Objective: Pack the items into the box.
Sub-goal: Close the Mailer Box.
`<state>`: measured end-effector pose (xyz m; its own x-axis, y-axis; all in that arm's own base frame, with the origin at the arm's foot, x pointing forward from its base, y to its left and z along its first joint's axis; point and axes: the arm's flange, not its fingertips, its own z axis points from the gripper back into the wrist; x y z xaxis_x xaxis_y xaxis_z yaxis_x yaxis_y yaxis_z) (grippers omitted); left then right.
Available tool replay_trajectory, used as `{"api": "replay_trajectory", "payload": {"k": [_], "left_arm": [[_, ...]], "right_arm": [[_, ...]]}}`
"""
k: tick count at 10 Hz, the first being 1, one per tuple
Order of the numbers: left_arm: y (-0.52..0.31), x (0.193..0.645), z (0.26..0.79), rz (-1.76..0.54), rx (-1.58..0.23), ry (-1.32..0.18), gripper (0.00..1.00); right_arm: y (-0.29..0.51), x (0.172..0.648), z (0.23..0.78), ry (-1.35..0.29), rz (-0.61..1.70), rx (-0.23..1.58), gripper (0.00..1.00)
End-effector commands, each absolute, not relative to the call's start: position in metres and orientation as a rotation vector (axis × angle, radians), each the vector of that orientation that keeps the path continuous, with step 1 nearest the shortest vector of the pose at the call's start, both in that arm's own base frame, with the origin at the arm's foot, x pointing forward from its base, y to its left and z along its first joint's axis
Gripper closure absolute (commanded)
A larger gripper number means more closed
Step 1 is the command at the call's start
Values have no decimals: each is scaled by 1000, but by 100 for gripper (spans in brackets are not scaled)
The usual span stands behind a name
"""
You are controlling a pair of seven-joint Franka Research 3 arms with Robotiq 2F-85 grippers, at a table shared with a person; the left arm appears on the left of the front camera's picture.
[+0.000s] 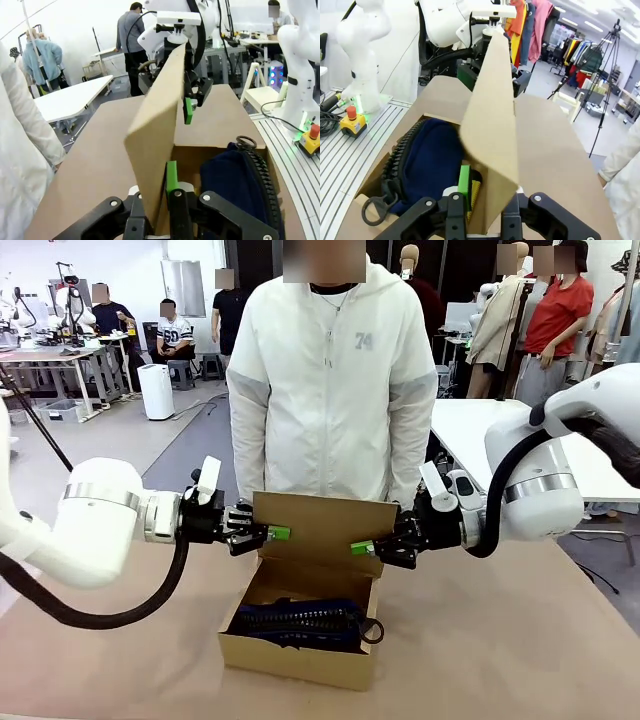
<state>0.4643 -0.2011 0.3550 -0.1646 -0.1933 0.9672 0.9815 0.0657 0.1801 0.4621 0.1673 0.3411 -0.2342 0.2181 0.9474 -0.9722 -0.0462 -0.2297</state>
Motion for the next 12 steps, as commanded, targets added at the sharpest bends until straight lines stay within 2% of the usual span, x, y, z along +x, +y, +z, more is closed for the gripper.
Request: {"api": "replay_trajectory", "payload": {"k": [1, 2, 3, 6, 10, 12], "left_arm": [[-202, 452, 360, -1375, -883, -1235, 88], [-203, 453, 360, -1364, -902, -1227, 31], [-203, 453, 359, -1353, -900, -1225, 0], [-194, 442, 363, -1339, -861, -1240, 0], [-147, 389, 372, -1326, -818, -1108, 0], [-113, 368, 375, -1226, -806, -1159, 0]], "right_arm": [[171, 453, 345, -1235, 1506, 919, 72], [172, 456, 350, -1236, 1502, 928, 18], [171, 456, 351, -1235, 1498, 927, 0], [164, 450, 351, -1198, 1496, 947, 0], [125, 426, 347, -1120, 1433, 1025, 0], [100, 421, 341, -1117, 1311, 1054, 0]]}}
